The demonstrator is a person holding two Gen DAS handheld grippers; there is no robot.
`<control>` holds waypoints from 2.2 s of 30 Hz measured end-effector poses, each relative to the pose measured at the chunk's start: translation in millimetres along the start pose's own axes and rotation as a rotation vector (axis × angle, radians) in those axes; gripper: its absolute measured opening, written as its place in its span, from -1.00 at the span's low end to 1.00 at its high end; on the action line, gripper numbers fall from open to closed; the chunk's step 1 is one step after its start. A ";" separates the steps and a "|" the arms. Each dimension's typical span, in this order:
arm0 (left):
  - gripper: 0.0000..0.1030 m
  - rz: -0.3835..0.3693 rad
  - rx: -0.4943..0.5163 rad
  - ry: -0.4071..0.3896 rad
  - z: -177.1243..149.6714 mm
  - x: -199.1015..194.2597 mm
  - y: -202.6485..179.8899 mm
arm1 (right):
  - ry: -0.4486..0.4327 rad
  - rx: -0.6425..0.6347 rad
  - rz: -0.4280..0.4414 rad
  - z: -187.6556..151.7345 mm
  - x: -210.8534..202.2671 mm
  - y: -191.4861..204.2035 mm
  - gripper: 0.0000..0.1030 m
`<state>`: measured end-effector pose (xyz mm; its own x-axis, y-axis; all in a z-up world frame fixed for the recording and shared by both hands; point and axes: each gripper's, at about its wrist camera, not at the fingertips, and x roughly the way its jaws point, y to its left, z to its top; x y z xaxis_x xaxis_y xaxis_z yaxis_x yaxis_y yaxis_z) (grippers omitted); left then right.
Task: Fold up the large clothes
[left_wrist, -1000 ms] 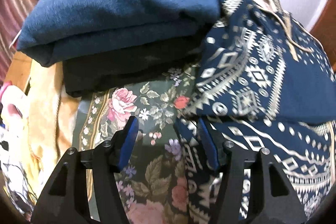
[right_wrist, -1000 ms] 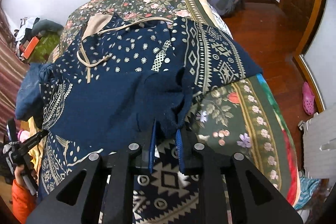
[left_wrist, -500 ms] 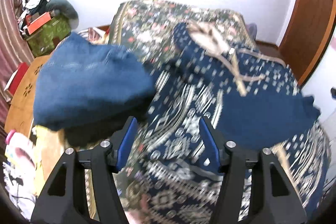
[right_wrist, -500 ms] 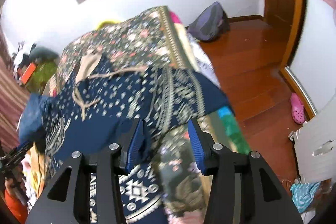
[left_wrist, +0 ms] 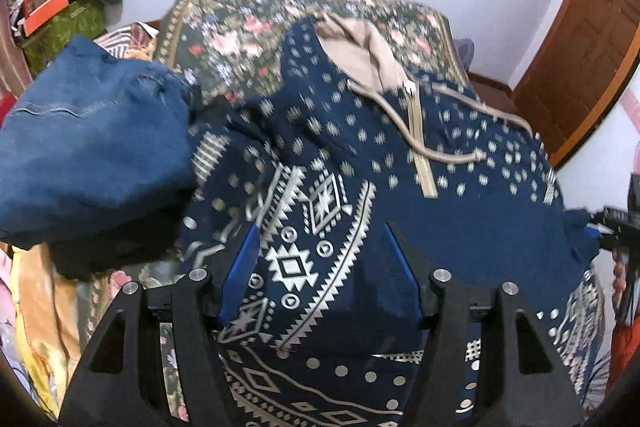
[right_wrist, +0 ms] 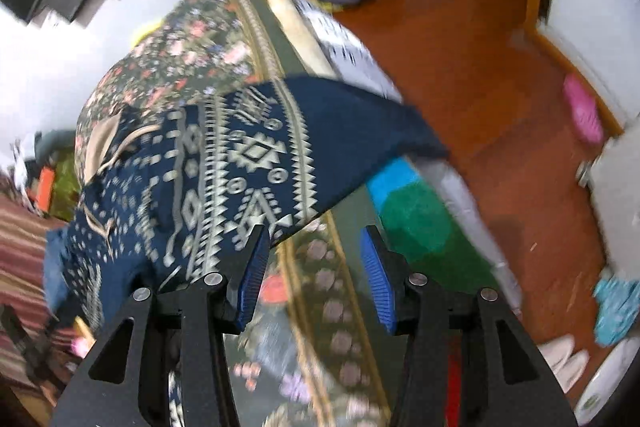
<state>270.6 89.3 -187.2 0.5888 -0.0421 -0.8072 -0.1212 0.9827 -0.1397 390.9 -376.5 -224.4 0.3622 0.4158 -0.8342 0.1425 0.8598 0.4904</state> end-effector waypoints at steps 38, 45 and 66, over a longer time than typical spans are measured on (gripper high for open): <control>0.20 0.061 0.096 -0.053 -22.5 -28.1 -6.4 | -0.320 -0.630 0.187 -59.0 -116.9 212.0 -0.88; 0.20 0.062 0.125 -0.044 -39.0 -36.1 -5.8 | -0.078 -0.661 0.156 -106.9 -37.9 229.2 -0.88; 0.20 0.065 0.201 -0.036 -47.3 -29.9 -34.6 | -0.173 -0.502 0.084 -82.0 -81.3 178.0 0.22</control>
<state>219.4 48.1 -185.3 0.6132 0.0250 -0.7896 0.0001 0.9995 0.0317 311.3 -232.9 -89.9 0.5060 0.4705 -0.7229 -0.3357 0.8795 0.3374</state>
